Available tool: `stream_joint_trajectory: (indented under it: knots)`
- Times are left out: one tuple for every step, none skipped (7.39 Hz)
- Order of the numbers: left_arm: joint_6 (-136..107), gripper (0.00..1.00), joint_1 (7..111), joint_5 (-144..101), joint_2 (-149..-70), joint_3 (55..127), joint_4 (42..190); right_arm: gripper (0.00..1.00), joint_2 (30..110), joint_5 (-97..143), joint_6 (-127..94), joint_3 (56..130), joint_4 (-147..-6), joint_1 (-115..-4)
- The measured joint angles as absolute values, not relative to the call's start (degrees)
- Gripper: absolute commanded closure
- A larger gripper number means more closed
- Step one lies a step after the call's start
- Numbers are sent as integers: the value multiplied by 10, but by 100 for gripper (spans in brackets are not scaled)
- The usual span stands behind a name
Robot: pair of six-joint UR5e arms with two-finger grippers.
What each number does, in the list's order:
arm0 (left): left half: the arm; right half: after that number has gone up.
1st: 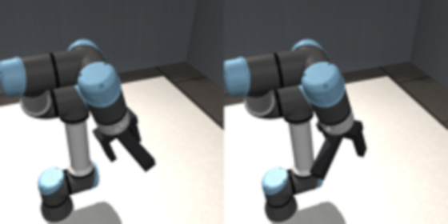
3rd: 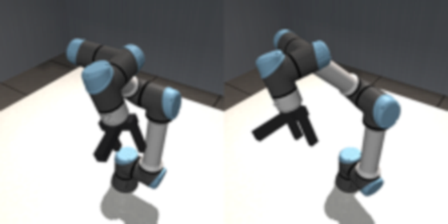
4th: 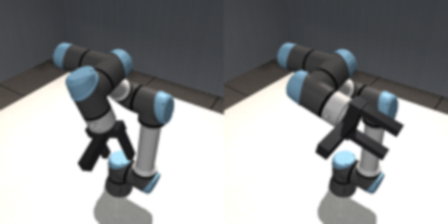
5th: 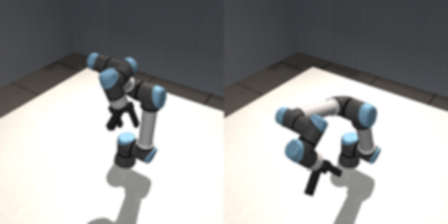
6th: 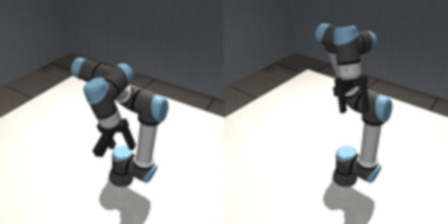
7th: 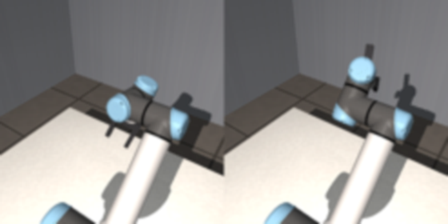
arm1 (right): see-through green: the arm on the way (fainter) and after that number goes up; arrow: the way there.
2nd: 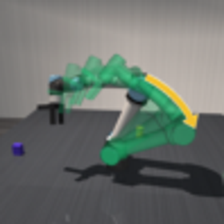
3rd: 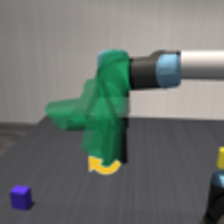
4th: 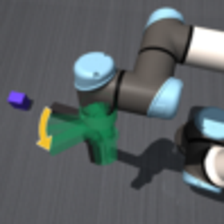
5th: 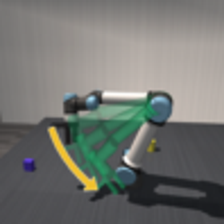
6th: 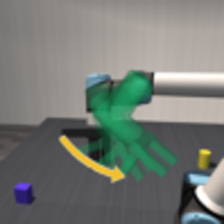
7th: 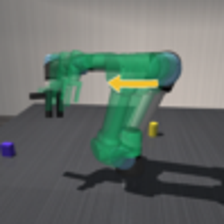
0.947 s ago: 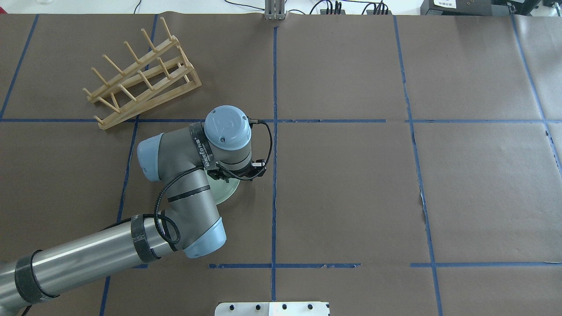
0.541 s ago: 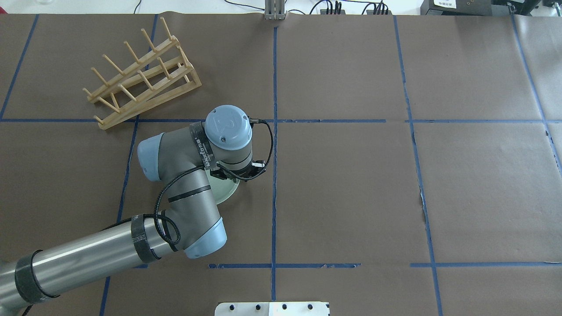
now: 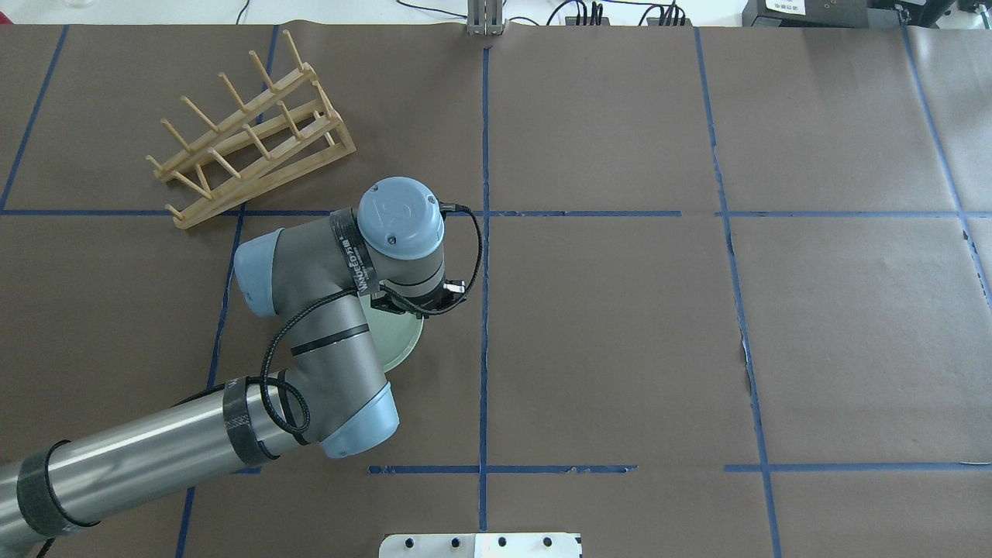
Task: Place plate on rack
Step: 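Lift the plate with the left gripper and tilt it upright toward the rack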
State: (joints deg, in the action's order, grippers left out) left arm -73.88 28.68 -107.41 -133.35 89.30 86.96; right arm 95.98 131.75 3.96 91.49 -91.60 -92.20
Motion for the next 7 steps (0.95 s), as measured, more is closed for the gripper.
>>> stream_joint_trajectory:
  knots:
    - [-736, 100, 297, -1073, -1333, 936, 818, 0, 960, 1317, 40, 915, -916, -922]
    - [-734, 100, 310, -1072, -1334, 982, 764, 0, 960, 1317, 40, 915, -916, -922]
    - [-728, 100, 330, -1072, -1336, 1023, 716, 0, 960, 1317, 40, 915, -916, -922]
    - [-722, 100, 361, -1071, -1338, 1059, 677, 0, 960, 1317, 40, 915, -916, -922]
    - [-712, 100, 407, -1072, -1343, 1085, 653, 0, 960, 1317, 40, 915, -916, -922]
    - [-690, 100, 453, -1075, -1348, 1100, 643, 0, 960, 1317, 40, 915, -916, -922]
    - [-666, 100, 488, -1078, -1349, 1113, 646, 0, 960, 1317, 40, 915, -916, -922]
